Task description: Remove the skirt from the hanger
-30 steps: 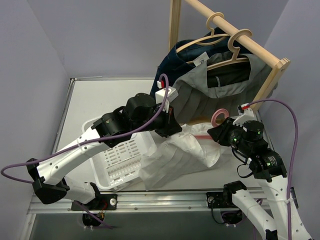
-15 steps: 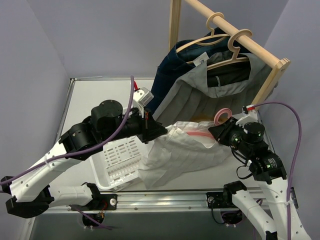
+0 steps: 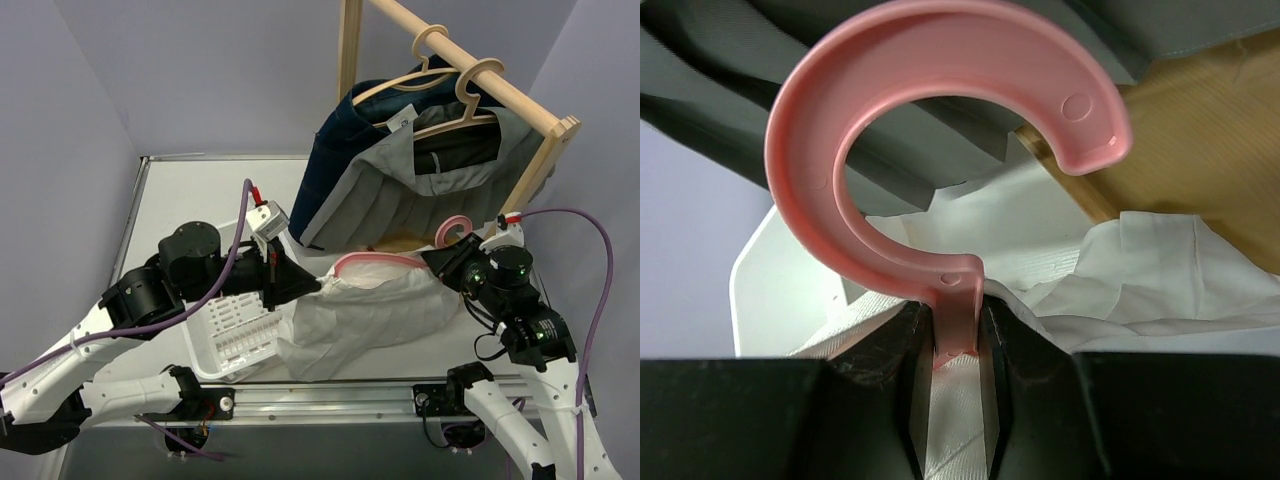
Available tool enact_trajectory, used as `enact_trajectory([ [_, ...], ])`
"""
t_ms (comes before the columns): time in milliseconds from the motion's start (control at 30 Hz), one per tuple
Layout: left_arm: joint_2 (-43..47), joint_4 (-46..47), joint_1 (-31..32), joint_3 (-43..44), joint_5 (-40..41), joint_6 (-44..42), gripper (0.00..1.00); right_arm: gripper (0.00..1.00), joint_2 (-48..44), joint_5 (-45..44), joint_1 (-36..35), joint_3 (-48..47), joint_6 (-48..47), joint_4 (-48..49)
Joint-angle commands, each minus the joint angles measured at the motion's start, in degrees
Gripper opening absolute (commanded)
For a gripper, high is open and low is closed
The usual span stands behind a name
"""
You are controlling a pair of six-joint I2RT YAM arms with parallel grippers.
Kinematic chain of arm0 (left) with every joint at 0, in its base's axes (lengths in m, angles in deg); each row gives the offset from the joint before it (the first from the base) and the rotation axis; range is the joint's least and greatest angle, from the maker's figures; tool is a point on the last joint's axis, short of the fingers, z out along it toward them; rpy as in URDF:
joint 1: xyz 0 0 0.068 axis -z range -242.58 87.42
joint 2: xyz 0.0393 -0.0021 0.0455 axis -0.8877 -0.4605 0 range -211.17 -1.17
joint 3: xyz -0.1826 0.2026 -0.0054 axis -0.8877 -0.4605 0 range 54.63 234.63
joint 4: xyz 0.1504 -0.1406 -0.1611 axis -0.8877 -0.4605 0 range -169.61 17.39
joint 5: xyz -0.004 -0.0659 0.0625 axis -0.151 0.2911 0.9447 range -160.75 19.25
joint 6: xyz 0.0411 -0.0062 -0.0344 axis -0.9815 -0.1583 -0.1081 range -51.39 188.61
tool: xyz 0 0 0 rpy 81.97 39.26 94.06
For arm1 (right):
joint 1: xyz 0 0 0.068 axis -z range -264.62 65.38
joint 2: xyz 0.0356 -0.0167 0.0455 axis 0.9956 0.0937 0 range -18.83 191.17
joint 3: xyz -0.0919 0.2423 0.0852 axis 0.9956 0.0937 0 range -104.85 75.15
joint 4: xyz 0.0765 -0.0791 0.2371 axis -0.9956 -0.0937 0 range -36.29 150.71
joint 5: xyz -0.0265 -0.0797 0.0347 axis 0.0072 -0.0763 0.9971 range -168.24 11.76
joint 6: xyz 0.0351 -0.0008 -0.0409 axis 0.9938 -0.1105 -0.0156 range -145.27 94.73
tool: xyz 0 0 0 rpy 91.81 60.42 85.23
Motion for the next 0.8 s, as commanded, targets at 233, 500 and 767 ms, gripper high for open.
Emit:
enact_trajectory([
  [233,4.5,5.74,0.04,-4.69,-8.23,-0.81,0.02,0.0,0.07,3.29,0.59,-0.79,5.57,8.65],
  [500,3.1,7.85,0.04,-7.95,-6.83,-0.63,0.02,0.0,0.16,8.92,0.59,-6.24,10.57,12.33],
  [767,-0.85,4.45,-0.05,-4.89,1.49,-0.89,0.02,0.0,1.03,15.87,0.5,-7.29,17.89,21.84],
])
